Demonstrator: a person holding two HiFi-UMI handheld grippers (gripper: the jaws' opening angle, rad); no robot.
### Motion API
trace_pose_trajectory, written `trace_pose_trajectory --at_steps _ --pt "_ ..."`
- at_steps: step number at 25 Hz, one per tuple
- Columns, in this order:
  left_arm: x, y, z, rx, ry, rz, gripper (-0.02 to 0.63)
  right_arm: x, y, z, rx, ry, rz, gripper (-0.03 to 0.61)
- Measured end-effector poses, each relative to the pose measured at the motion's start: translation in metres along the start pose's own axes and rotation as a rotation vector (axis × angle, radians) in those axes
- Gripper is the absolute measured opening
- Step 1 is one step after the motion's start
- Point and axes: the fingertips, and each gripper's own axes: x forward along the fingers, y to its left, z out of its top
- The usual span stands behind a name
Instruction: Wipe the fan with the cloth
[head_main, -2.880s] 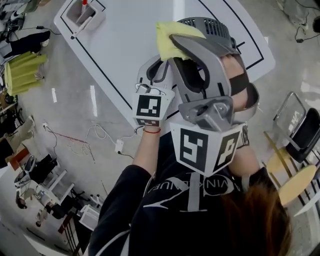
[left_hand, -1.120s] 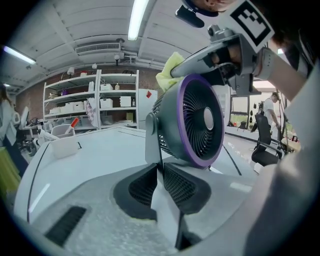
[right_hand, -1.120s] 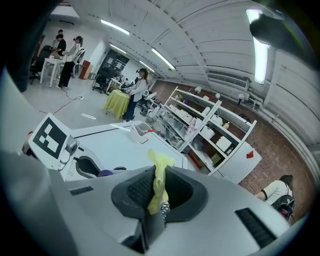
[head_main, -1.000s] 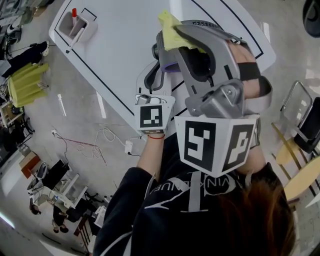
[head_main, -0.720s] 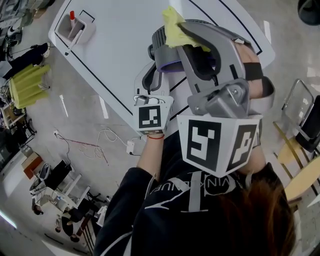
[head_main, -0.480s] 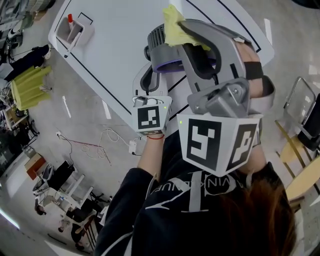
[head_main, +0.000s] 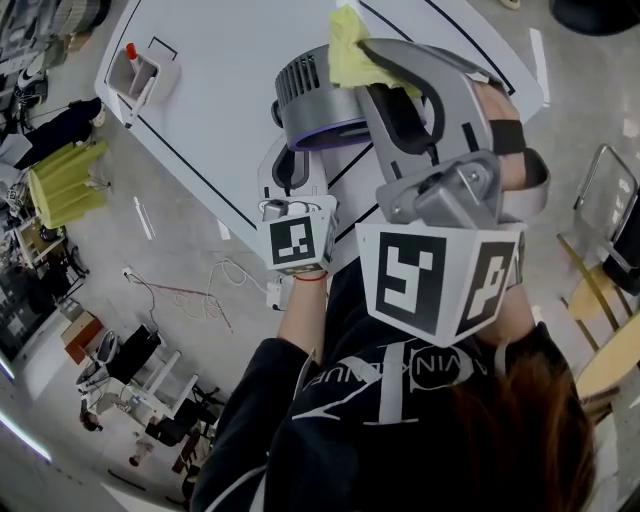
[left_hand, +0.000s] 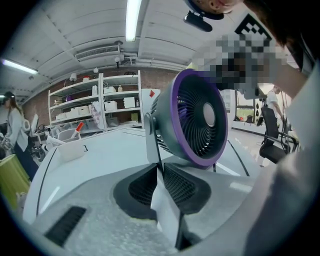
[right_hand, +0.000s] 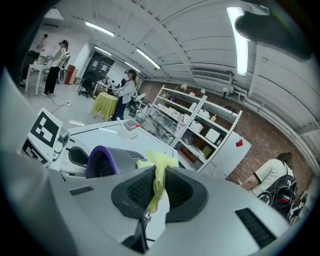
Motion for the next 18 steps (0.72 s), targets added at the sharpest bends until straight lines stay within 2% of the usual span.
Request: trace_pose_trajectory --at_steps 4,18 --pt "0.0 0.0 -0.002 0.023 -0.003 0.005 0.054 -0.002 0.001 -0.006 0.011 -0.006 -0.004 0.035" --pt "-0.002 -0.004 0.0 0.012 0.015 0.034 0.055 -0.01 -0.007 -0.035 0.034 0.035 -0.019 0.035"
